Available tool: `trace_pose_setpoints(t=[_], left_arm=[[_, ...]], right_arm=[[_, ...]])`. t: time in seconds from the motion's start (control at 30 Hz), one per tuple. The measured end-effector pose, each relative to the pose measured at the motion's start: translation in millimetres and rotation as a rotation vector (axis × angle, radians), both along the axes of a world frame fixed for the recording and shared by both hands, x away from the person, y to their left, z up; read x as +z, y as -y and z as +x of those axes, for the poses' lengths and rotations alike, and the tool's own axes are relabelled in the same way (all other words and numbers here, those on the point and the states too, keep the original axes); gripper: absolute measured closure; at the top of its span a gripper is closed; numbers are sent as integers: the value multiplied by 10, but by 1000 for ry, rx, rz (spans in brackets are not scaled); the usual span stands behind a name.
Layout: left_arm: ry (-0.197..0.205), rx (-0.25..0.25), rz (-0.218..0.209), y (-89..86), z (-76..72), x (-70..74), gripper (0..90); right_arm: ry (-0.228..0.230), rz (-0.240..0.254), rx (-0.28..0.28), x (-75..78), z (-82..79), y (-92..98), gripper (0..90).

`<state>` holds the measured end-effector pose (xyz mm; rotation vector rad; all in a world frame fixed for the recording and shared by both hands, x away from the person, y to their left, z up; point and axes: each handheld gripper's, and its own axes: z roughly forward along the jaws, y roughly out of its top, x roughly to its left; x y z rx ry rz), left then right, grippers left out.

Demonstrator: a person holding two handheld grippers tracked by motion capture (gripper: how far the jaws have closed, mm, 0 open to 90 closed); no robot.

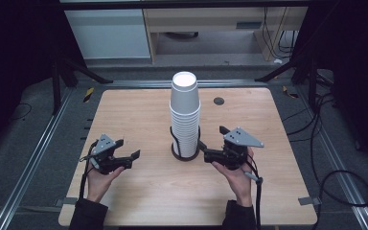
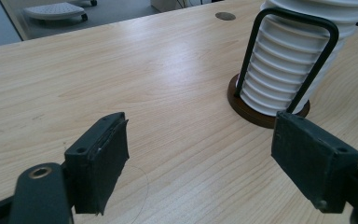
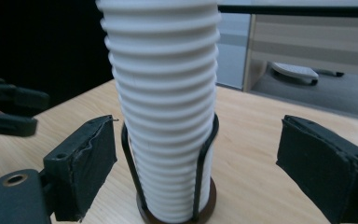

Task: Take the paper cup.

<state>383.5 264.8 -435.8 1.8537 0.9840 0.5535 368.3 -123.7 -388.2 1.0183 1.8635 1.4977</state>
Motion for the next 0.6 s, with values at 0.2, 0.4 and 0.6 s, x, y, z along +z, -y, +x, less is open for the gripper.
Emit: trace_pose_setpoints(t=[0.2, 0.4, 0.6], left_arm=[[3, -5, -4, 6, -7, 6, 182], [3, -12, -2, 19, -11, 6, 180], [8, -14, -7, 23, -16, 15, 180]], right_arm=[[38, 38, 67, 297, 98, -8, 102], [66, 77, 111, 560, 212, -48, 90], [86, 90, 127, 754, 345, -136, 84]])
